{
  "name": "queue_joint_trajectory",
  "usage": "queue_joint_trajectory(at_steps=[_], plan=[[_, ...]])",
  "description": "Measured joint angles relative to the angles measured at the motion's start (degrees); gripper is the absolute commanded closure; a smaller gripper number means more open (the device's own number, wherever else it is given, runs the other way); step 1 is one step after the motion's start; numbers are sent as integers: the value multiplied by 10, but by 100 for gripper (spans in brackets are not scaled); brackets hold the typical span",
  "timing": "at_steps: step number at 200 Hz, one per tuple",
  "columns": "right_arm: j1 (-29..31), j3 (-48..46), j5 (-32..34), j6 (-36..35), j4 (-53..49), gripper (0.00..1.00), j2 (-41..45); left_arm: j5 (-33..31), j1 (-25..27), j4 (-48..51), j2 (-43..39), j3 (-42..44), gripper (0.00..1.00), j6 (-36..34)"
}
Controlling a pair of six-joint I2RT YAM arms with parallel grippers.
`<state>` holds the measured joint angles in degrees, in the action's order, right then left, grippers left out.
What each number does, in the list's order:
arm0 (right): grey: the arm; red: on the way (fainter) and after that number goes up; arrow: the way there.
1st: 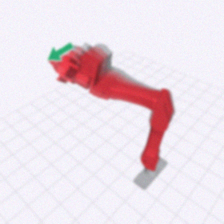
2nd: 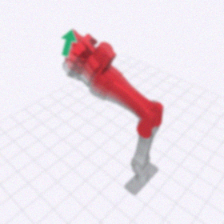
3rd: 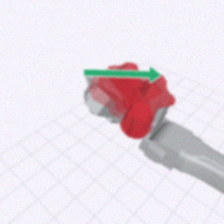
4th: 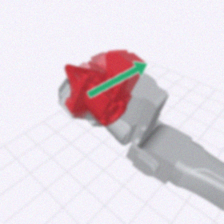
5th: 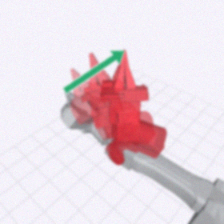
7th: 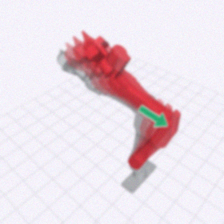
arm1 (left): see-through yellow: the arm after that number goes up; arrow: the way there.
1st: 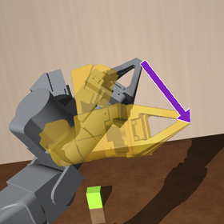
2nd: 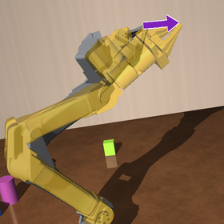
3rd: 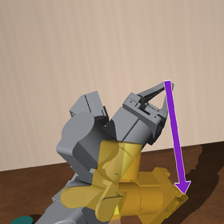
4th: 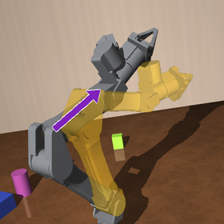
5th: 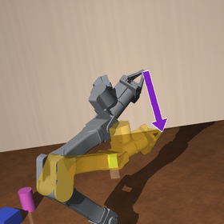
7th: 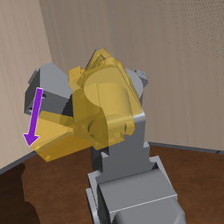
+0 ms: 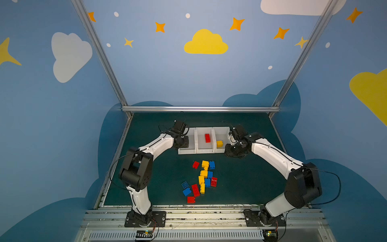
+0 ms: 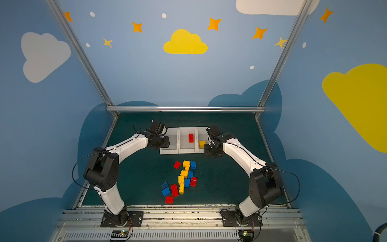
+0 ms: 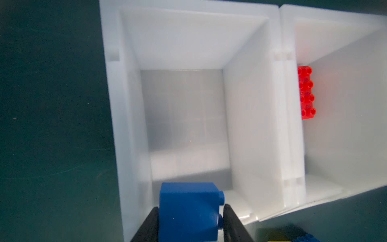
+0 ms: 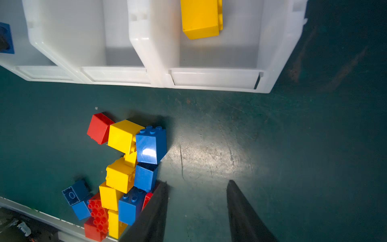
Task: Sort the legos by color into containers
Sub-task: 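Drop the blue brick in the nearest compartment while the right gripper reaches down, then close the right gripper on a yellow brick in the pile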
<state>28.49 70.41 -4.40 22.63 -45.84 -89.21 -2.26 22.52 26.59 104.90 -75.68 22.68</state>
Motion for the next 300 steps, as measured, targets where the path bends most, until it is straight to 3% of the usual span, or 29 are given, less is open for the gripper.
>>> queue_joint_trajectory(at_steps=[84,134,256,300], plan=[[13,0,4,7,-3,52,2,13,0,-7,-17,3,40,-4],[32,3,4,10,-3,52,-19,14,0,-15,-90,42,40,-2],[127,85,-2,16,-3,52,-140,-27,-9,-26,-288,229,37,50],[161,137,-8,17,-5,45,-185,-38,-18,-24,-338,264,37,59]])
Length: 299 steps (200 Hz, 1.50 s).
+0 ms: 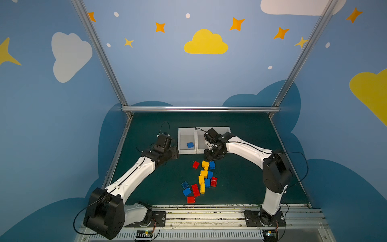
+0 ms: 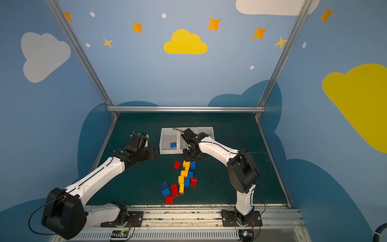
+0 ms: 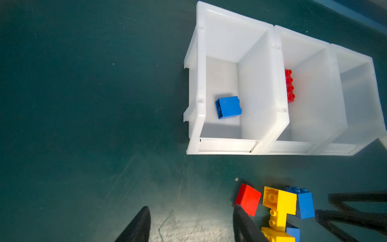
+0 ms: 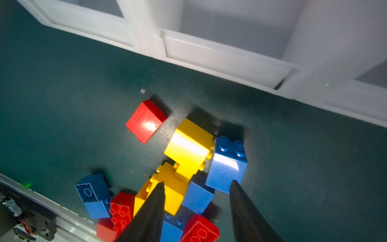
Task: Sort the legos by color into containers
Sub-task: 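Close the right gripper on a yellow brick in the pile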
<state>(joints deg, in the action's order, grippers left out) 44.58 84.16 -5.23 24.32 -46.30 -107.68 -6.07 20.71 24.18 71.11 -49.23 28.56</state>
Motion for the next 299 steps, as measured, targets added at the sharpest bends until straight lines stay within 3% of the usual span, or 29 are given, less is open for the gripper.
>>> queue_joint_trajectory(at_steps=[94,170,212,265,299], plan=[[20,42,-7,25,-14,31,-72,3,-8,2,-33,41,36,5],[20,50,14,29,-28,30,-95,12,-8,-3,-33,50,36,13],[20,57,14,31,-32,36,-107,14,-8,-5,-34,59,36,16],[20,59,13,40,-33,51,-117,14,-8,-7,-47,66,36,17],[22,61,13,39,-34,54,-117,14,-8,-7,-55,75,36,19]])
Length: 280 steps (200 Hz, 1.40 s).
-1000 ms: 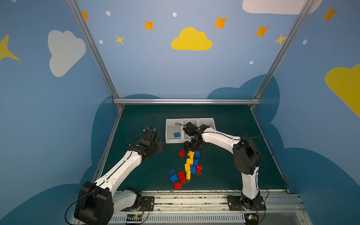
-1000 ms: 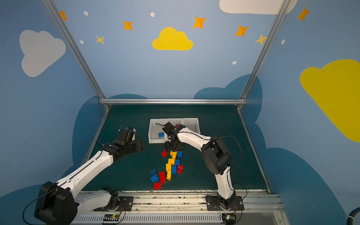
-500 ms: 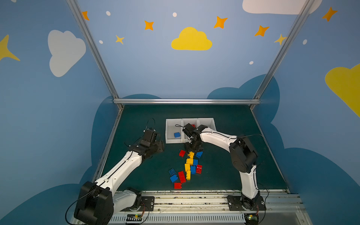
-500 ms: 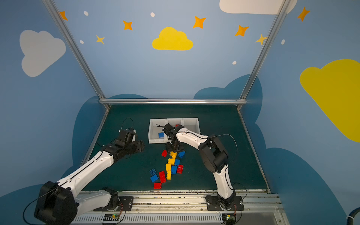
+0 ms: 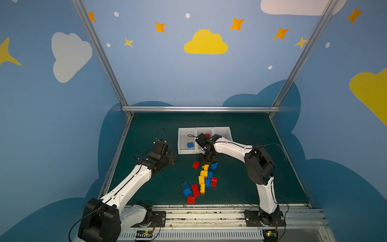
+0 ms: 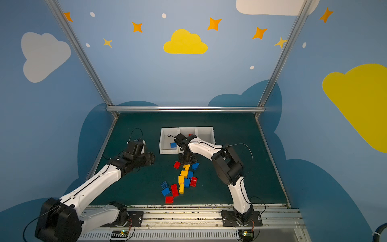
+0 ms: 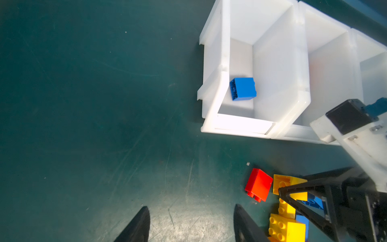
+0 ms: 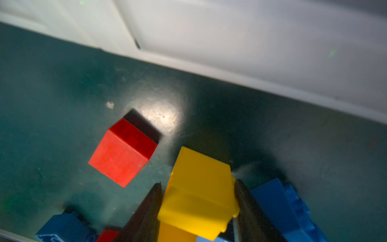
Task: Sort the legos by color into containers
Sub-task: 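Close the right gripper on a yellow brick in the pile, then carry the yellow brick with the right gripper into the yellow compartment and release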
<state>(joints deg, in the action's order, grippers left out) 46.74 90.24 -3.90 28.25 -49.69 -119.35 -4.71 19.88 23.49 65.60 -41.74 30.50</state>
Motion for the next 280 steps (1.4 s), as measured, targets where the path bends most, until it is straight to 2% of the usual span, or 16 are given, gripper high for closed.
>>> queue_joint_trajectory(at_steps=[35,92,177,194,221,237,280], plan=[[1,30,2,-11,-20,55,0,-2,0,2,-15,3,36,4],[-12,153,29,-59,-61,55,4,-7,0,3,-48,22,36,12],[-190,167,76,-111,-82,53,23,4,0,0,-54,31,36,22],[-203,167,77,-117,-82,50,21,14,0,-2,-49,31,35,22],[-208,169,75,-123,-85,34,13,29,0,-5,-41,31,35,22],[-209,173,75,-125,-85,28,9,36,0,-5,-38,31,35,22],[-211,176,75,-127,-87,25,9,52,0,-11,-37,31,34,21]])
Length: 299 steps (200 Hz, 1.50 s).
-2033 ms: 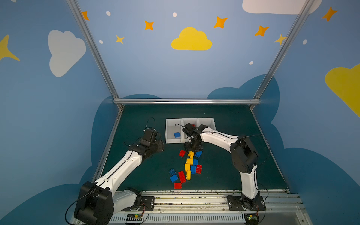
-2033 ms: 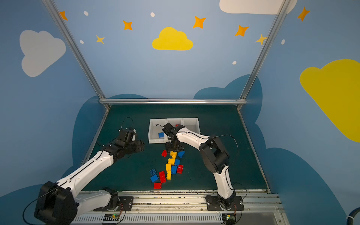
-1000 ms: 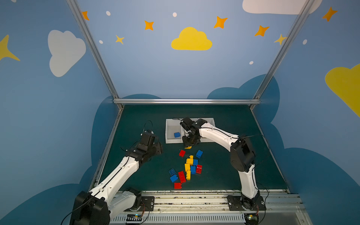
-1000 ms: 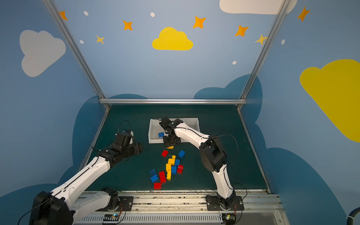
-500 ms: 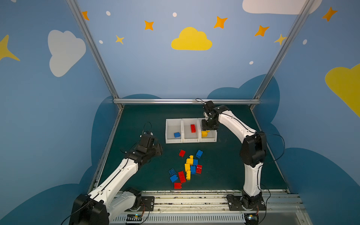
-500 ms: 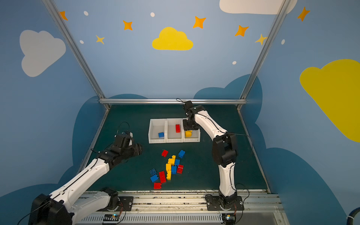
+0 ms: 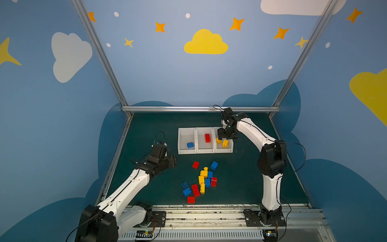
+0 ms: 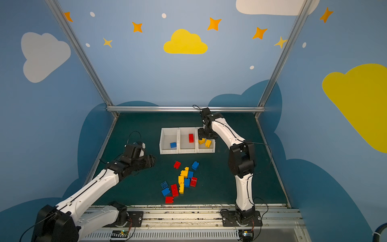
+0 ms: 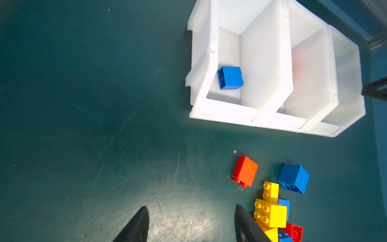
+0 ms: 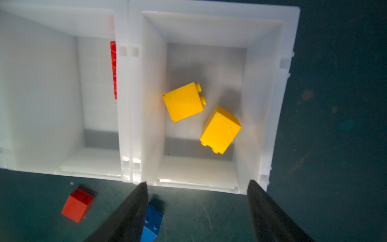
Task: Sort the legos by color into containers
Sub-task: 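Carry the yellow brick with the right gripper into the yellow compartment and release, then grasp a red square brick with the left gripper while the right gripper withdraws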
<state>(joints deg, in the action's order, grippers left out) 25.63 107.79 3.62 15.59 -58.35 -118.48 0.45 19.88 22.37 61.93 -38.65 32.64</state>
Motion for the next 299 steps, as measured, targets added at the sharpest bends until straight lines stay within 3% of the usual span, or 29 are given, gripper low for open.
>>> queue_joint_trajectory(at_steps=[120,202,237,299], plan=[[0,-116,-27,20,28,24,107,46,6,-27,37,11,33,-10],[0,-221,-38,51,55,24,160,47,71,-27,75,9,33,-22],[0,-264,-42,70,68,24,194,47,94,-28,129,-20,33,-39],[0,-307,-40,95,85,24,236,50,121,-21,279,-144,36,-103]])
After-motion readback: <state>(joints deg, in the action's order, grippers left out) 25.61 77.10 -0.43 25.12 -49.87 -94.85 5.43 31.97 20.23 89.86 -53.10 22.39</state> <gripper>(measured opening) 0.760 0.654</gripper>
